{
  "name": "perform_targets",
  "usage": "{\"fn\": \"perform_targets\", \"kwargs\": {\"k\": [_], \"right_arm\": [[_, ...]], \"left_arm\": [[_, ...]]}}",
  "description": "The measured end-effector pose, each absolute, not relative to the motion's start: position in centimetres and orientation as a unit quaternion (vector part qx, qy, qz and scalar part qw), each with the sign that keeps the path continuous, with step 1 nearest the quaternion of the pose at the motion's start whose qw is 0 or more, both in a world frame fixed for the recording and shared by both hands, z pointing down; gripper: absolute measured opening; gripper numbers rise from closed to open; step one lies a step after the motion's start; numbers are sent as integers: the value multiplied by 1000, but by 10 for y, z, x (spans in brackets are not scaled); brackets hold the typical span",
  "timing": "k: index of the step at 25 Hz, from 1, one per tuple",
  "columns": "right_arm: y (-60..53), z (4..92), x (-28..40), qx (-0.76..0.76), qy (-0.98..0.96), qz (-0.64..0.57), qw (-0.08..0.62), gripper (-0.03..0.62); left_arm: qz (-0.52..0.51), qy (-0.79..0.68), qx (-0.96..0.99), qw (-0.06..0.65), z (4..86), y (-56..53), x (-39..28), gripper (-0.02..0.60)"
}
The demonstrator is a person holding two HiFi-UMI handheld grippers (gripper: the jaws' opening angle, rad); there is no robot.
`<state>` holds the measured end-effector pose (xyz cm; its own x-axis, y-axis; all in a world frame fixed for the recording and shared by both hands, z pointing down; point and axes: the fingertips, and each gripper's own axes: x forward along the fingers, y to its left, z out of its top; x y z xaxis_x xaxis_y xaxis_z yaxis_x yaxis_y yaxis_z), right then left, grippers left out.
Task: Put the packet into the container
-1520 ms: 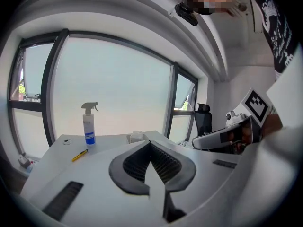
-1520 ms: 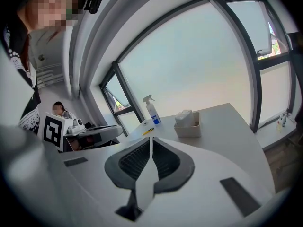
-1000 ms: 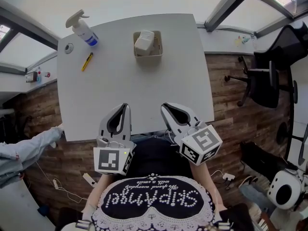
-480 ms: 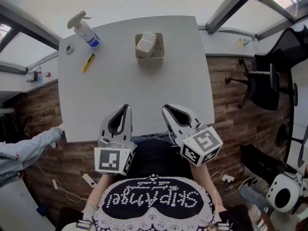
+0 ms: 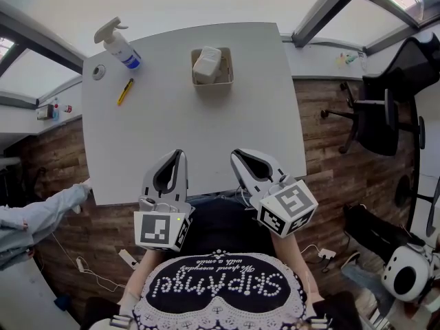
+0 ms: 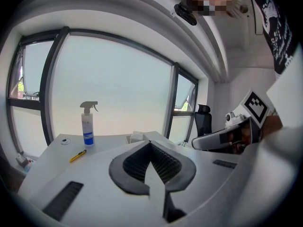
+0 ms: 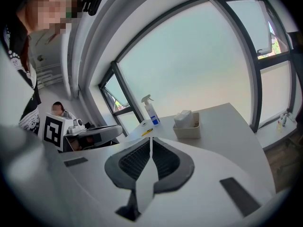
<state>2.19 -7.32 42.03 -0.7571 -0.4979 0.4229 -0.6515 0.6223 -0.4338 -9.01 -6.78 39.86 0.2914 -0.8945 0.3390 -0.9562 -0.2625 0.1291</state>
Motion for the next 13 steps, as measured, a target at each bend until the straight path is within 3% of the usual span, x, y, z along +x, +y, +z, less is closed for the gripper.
{"fn": "perform_targets", "kwargs": {"k": [13], "right_arm": [[-70, 420, 17, 306, -897, 288, 136, 29]], "left_arm": [[97, -589, 787, 158, 399, -67, -89, 8]]}}
